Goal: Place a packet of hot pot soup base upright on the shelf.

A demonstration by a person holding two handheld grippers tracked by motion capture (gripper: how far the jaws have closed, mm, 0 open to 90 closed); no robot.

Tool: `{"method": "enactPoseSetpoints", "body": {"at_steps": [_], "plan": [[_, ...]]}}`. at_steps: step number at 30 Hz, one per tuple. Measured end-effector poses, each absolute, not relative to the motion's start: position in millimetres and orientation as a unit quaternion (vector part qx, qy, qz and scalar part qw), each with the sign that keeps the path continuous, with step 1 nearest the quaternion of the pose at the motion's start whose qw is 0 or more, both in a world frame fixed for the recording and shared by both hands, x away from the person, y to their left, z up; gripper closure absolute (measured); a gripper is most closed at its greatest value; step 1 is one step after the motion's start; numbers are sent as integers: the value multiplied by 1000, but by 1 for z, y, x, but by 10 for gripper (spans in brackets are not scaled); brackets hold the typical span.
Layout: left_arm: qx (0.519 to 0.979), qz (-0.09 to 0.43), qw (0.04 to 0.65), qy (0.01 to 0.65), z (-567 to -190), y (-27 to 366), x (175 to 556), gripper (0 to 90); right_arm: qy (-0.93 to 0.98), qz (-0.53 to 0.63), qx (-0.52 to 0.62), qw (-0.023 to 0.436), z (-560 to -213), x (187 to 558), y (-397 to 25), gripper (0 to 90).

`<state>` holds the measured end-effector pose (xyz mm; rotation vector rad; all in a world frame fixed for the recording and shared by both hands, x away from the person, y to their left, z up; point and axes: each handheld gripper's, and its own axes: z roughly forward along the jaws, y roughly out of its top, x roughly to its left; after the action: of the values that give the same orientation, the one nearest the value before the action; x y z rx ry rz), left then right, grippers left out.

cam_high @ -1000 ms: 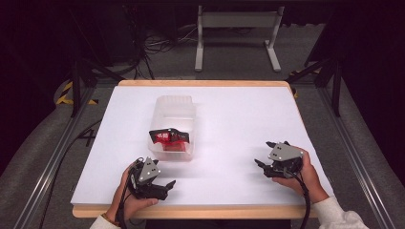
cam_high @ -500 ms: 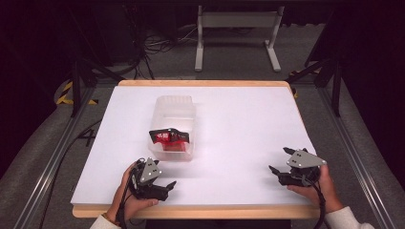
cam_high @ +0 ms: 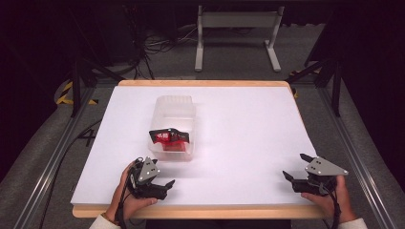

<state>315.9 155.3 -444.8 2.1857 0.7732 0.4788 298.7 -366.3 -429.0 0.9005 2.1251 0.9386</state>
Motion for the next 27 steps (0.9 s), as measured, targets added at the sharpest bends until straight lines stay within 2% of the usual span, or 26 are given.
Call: {"method": "enactPoseSetpoints", "body": {"at_steps": [17,27], "plan": [[855,188,377,302,-445,155,318,77,781,367,396,313,-436,283,-389,119],[855,189,378,300,-445,155,320,76,778,369,395,320,-435,281,-389,116]]}}
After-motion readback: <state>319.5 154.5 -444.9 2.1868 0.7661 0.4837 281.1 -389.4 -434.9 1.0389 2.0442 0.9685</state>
